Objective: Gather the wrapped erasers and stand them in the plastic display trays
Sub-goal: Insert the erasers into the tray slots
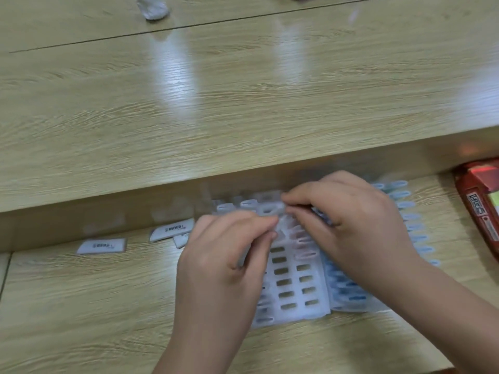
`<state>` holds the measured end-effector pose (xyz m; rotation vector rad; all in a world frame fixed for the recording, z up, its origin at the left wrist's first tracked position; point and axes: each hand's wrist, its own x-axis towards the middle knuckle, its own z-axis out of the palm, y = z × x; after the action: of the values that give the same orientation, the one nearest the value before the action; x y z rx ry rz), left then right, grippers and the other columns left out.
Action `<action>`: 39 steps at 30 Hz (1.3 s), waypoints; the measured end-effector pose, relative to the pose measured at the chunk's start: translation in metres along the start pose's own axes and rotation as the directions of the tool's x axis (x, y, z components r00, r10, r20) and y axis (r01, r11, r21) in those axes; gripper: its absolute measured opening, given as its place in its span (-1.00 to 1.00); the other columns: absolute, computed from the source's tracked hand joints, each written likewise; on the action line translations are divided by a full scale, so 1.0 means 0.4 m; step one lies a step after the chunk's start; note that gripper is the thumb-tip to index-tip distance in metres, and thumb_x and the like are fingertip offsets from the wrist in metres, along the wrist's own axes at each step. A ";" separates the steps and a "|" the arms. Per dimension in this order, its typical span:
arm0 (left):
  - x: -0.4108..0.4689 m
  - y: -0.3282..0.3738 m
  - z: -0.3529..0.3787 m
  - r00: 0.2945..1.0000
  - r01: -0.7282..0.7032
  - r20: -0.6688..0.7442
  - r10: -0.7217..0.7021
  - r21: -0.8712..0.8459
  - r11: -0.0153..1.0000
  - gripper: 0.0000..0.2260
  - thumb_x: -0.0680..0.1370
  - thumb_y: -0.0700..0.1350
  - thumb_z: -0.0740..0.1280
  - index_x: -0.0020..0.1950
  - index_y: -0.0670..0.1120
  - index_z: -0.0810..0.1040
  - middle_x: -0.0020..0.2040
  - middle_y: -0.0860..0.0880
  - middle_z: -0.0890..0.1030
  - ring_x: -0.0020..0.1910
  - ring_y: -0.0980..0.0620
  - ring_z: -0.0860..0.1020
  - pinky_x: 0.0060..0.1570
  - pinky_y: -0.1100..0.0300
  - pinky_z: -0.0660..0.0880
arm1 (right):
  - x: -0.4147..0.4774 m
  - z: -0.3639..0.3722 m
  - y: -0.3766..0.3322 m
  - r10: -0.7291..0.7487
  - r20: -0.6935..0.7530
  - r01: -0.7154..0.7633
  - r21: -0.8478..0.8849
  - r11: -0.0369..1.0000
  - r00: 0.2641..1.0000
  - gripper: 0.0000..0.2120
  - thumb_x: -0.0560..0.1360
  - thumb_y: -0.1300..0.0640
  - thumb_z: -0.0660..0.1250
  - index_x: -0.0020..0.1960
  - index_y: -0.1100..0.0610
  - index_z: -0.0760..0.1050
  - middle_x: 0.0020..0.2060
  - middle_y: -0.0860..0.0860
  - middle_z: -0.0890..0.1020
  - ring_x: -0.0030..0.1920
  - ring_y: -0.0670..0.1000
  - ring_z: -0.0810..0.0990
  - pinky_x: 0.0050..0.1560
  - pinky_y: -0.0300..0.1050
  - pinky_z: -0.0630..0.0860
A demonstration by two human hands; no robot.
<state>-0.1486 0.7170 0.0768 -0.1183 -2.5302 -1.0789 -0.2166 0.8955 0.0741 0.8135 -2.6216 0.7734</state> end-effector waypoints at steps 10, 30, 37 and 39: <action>-0.039 0.003 0.010 0.999 -0.004 -0.032 0.005 0.023 1.000 -0.90 0.53 -0.13 0.44 0.02 -0.03 0.71 -0.03 0.13 0.66 -0.08 0.03 0.57 -0.18 0.13 0.53 | -0.006 -0.002 -0.001 0.043 -0.077 -0.045 -0.035 0.998 0.996 -0.87 0.52 0.05 0.38 0.02 0.03 0.67 -0.15 -0.15 0.69 -0.11 -0.03 0.60 -0.20 -0.12 0.53; 0.035 -0.034 0.058 0.999 0.023 -0.047 -0.019 0.077 0.997 -0.86 0.48 -0.19 0.51 0.01 -0.03 0.72 -0.06 0.16 0.67 -0.10 0.06 0.57 -0.10 0.26 0.48 | 0.019 0.049 0.000 -0.030 0.122 0.050 -0.165 0.985 0.992 -0.66 0.52 0.09 0.14 0.08 -0.04 0.67 -0.07 -0.11 0.65 -0.15 0.05 0.53 -0.42 -0.23 0.30; 0.050 -0.037 0.068 0.996 0.000 0.083 -0.022 0.252 0.968 -0.92 0.46 -0.12 0.49 -0.16 0.03 0.63 -0.29 0.14 0.60 -0.26 0.05 0.48 -0.39 0.07 0.47 | 0.007 0.039 0.018 -0.002 0.140 0.014 -0.081 0.997 0.990 -0.57 0.42 0.21 0.11 0.16 0.01 0.62 0.03 -0.13 0.66 -0.10 0.04 0.51 -0.30 -0.09 0.54; 0.054 -0.035 0.063 0.990 -0.051 0.142 0.006 0.318 0.947 -0.96 0.50 -0.09 0.43 -0.15 0.03 0.64 -0.23 0.14 0.63 -0.23 0.02 0.46 -0.37 0.06 0.47 | 0.005 0.036 0.014 -0.022 0.176 0.041 -0.106 0.993 0.984 -0.59 0.43 0.21 0.13 0.16 0.02 0.62 0.05 -0.11 0.65 -0.10 0.06 0.52 -0.32 -0.07 0.54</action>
<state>-0.1797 0.7236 0.0598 -0.1447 -2.7819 -0.6533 -0.2229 0.8903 0.0610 0.9269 -2.7683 0.5670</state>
